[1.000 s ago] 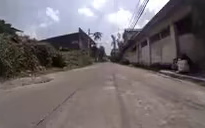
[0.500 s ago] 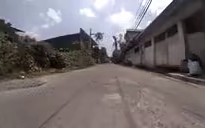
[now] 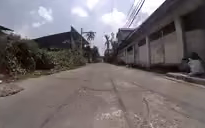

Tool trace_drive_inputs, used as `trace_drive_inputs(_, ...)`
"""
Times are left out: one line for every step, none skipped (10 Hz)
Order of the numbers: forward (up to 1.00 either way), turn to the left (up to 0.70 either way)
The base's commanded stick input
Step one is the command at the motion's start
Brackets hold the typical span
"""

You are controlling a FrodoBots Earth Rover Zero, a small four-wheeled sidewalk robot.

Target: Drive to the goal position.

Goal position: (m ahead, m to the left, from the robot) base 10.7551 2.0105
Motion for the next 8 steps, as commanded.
trace_drive_inputs(0.98, -0.06)
trace_drive_inputs(0.98, -0.02)
trace_drive_inputs(0.98, 0.00)
trace_drive_inputs(0.98, 0.00)
trace_drive_inputs(0.98, 0.00)
trace_drive_inputs(0.98, 0.00)
trace_drive_inputs(0.98, 0.00)
trace_drive_inputs(0.98, 0.00)
